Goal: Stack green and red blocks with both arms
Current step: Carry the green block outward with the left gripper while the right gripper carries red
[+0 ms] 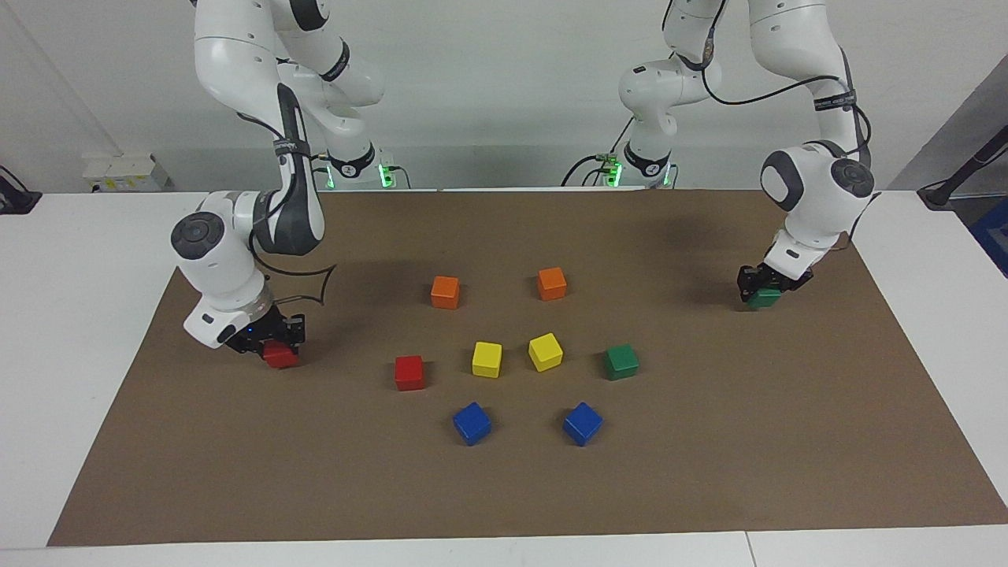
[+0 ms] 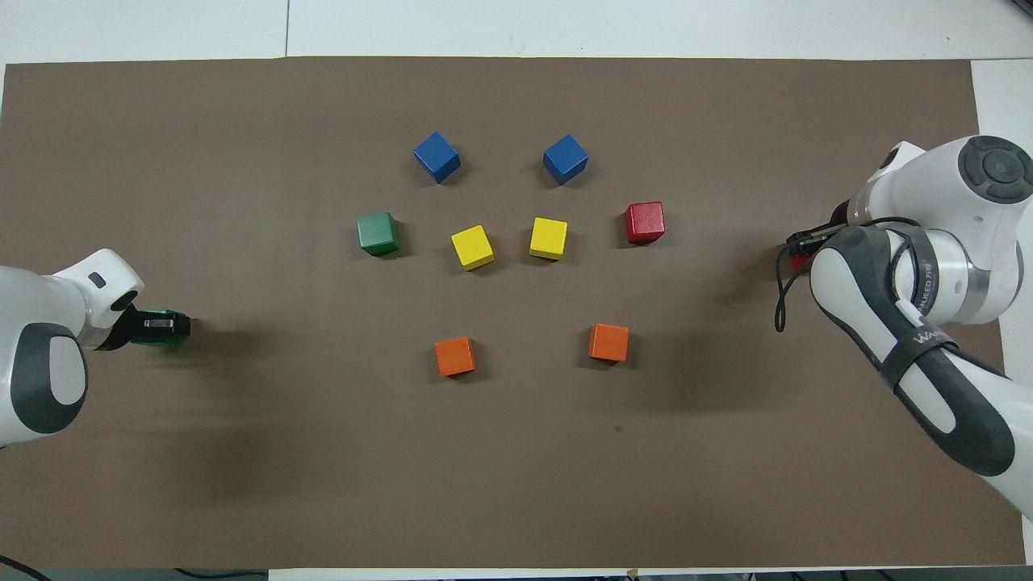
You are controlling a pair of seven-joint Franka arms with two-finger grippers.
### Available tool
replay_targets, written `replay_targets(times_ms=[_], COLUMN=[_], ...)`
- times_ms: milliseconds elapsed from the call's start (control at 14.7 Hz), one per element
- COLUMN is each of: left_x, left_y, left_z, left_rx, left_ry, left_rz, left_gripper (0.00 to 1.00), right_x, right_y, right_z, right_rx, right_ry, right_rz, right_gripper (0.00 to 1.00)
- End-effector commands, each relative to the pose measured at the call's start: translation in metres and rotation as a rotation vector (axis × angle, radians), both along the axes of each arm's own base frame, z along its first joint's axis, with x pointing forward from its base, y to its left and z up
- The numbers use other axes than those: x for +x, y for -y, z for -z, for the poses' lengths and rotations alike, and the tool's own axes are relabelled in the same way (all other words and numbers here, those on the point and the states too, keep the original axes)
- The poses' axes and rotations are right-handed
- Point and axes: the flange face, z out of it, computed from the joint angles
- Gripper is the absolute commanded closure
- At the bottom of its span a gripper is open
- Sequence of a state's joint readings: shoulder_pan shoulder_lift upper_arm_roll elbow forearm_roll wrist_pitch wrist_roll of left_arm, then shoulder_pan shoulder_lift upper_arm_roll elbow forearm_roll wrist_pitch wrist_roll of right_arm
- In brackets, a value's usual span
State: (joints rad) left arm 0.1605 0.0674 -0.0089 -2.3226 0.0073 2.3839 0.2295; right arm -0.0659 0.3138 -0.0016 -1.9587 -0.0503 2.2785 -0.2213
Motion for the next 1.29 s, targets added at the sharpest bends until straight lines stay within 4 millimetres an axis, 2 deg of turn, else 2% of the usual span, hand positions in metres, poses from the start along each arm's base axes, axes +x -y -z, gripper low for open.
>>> replay_targets(times_ms=[0,477,681,749,817,885,953,1022,1226], left_x=[0.0,0.002,0.002,0.002,0.002,0.002,0.002,0.004,0.013], left_y=[0.001,0.001,-0.002,-0.003,-0.005,-0.007,-0.007,-0.007,-0.006], left_z=[0.007,0.013,0.014,0.014,0.013,0.013,0.014,0.012,0.0], left_rx=[-0.005,-0.003,-0.003,-0.002,-0.001,-0.001,-0.002,-0.001,-0.004], left_ry=[0.01,0.021,0.021,0.023,0.029,0.029,0.025,0.026,0.018], left_rz=[0.016,0.019,0.084,0.123,0.143,0.148,0.154,0.154,0.157], left_gripper=[1.0,1.0,1.0,0.71,0.01,0.0,0.0,0.0,0.0], right_x=[-0.003,-0.007,-0.009,-0.009,-0.009,-0.009,-0.009,-0.008,-0.006], right_y=[0.004,0.013,0.014,0.014,0.014,0.013,0.013,0.013,0.012], right_z=[0.003,0.008,0.009,0.009,0.009,0.009,0.009,0.009,0.005], right_rx=[0.002,0.009,0.01,0.01,0.01,0.01,0.01,0.009,0.009], right_ry=[0.01,0.0,-0.004,-0.004,-0.004,-0.003,-0.002,0.006,0.011], right_rz=[-0.012,0.009,0.012,0.013,0.016,0.018,0.025,0.037,0.038], right_gripper=[1.0,1.0,1.0,1.0,1.0,0.72,0.26,0.0,0.0])
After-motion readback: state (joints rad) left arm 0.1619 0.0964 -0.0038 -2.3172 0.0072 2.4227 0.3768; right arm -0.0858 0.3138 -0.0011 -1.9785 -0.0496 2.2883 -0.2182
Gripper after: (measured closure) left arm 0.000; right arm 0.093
